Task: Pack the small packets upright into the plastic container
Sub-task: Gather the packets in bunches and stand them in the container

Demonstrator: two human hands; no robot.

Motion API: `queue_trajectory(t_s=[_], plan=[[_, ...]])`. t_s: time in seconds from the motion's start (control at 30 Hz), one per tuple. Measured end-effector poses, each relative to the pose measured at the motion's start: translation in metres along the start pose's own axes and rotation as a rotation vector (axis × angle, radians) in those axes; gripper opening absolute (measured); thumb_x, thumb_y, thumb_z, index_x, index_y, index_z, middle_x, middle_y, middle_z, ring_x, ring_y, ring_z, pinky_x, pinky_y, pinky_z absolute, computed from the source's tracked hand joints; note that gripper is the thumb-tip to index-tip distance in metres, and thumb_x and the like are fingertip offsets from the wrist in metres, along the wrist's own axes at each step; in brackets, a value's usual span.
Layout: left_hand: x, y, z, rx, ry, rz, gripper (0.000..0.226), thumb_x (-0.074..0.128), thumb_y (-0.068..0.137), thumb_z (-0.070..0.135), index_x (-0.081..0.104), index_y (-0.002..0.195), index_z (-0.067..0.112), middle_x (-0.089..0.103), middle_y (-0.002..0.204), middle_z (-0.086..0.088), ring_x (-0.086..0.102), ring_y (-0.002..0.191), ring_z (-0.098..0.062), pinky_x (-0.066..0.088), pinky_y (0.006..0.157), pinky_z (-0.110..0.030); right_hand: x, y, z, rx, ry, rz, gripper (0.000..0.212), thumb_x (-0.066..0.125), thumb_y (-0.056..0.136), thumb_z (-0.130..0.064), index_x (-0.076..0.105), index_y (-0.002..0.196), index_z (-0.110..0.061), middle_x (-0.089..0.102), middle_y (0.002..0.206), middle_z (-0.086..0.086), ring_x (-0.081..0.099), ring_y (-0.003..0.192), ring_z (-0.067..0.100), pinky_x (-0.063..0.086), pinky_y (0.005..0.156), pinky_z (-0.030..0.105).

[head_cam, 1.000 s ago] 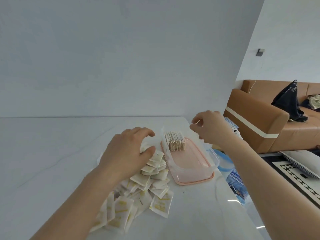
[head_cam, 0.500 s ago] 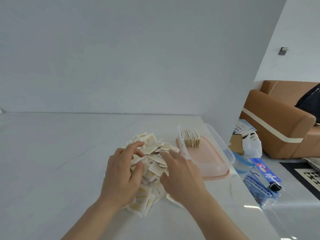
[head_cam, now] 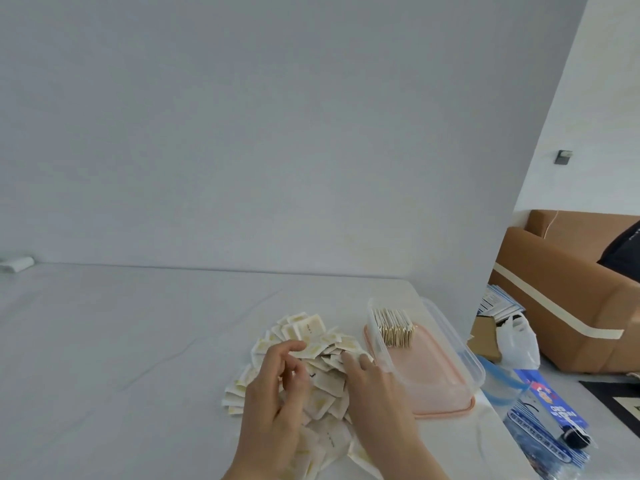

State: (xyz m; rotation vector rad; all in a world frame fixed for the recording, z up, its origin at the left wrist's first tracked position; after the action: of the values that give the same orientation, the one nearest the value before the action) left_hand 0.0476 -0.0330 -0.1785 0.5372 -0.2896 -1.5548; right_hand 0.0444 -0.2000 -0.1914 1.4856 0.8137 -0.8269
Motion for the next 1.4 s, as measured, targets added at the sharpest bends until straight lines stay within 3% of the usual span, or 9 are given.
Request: queue_trajectory(t_s=[0.27,0.33,0.4,0.43,0.47,0.5,0.53,0.73,1.4], plan=[[-0.01,0.013,-0.004,-0.048,-0.123,0.071,0.047,0.046,0.086,0.035,0.055,0.047,0.011,0.035,0.043,-0.001,0.031,0.043,-0.013,0.025,0.046,-0.018,-0.018,-0.007,0.011,-0.117,0.264,0.253,0.041,0.073,0.069,-0.022,0.067,0.105,-0.04,0.065,0.082,-0.015,0.054,0.046,0.016,0.04,0.034,0.019],[-0.016,0.031,0.019,0.197,0.086,0.089,0.047,0.046,0.089,0.027,0.051,0.042,0.03,0.048,0.045,0.007,0.052,0.051,-0.002,0.035,0.083,-0.014,-0.025,-0.001,0.011,-0.158,0.302,0.299,0.038,0.076,0.063,-0.026,0.074,0.098,-0.04,0.07,0.081,-0.018,0.057,0.046,0.01,0.042,0.035,0.016],[-0.016,0.046,0.006,0.335,0.226,0.097,0.057,0.036,0.104,0.031,0.054,0.054,0.053,0.063,0.066,0.028,0.057,0.072,0.02,0.004,0.06,-0.073,-0.026,0.003,0.009,-0.185,0.308,0.316,0.04,0.078,0.061,-0.03,0.076,0.099,-0.04,0.073,0.085,-0.019,0.061,0.05,0.005,0.045,0.038,0.013],[-0.009,0.05,-0.006,0.277,0.189,0.071,0.058,0.03,0.109,0.042,0.056,0.059,0.058,0.063,0.067,0.029,0.058,0.066,0.016,0.01,0.035,-0.009,-0.026,0.005,0.009,-0.184,0.315,0.316,0.041,0.078,0.061,-0.03,0.075,0.101,-0.04,0.073,0.089,-0.021,0.063,0.053,0.003,0.045,0.039,0.012],[-0.002,0.051,-0.013,0.215,0.154,0.035,0.056,0.032,0.108,0.05,0.059,0.059,0.055,0.064,0.062,0.025,0.059,0.057,0.01,0.004,0.043,-0.005,-0.027,0.005,0.01,-0.179,0.321,0.333,0.041,0.078,0.063,-0.03,0.074,0.102,-0.041,0.073,0.091,-0.022,0.064,0.056,0.002,0.046,0.04,0.012],[0.004,0.047,-0.02,0.191,0.122,0.032,0.055,0.041,0.104,0.049,0.064,0.054,0.046,0.065,0.055,0.017,0.058,0.049,0.007,0.004,0.06,-0.08,-0.028,0.002,0.012,-0.173,0.33,0.356,0.039,0.077,0.066,-0.031,0.072,0.104,-0.042,0.074,0.094,-0.021,0.065,0.059,0.002,0.047,0.042,0.013],[0.011,0.037,-0.03,0.104,0.031,0.043,0.052,0.05,0.097,0.046,0.066,0.048,0.036,0.064,0.049,0.005,0.054,0.041,0.002,0.031,0.072,-0.008,-0.03,0.0,0.013,-0.173,0.356,0.381,0.035,0.074,0.073,-0.031,0.071,0.106,-0.042,0.074,0.098,-0.021,0.067,0.062,0.001,0.05,0.044,0.014],[0.044,-0.004,-0.056,-0.764,-0.479,-0.3,0.065,0.049,0.098,0.053,0.083,0.075,0.003,0.069,0.07,-0.023,0.045,0.042,-0.016,0.032,0.046,-0.027,-0.05,-0.011,0.014,-0.155,0.485,0.444,0.032,0.058,0.093,-0.035,0.071,0.121,-0.041,0.066,0.124,-0.03,0.072,0.075,0.004,0.056,0.056,0.019],[0.03,-0.009,-0.018,-0.866,-1.159,-0.219,0.08,0.038,0.098,0.065,0.064,0.135,-0.002,0.057,0.143,-0.029,0.057,0.134,-0.039,0.036,0.116,-0.047,-0.05,-0.029,-0.033,-0.44,0.515,0.417,0.033,0.059,0.098,-0.017,0.072,0.127,-0.028,0.063,0.141,-0.008,0.066,0.101,0.018,0.059,0.075,0.032]])
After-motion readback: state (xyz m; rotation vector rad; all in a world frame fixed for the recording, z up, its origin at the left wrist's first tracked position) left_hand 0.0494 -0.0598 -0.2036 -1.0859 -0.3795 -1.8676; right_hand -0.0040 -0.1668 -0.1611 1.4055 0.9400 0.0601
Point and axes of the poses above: each hand's wrist, its own y-axis towards the middle knuckle, its own x-axis out of the palm, z = x × y, the point moved 8 cm from there along y, towards the middle knuckle
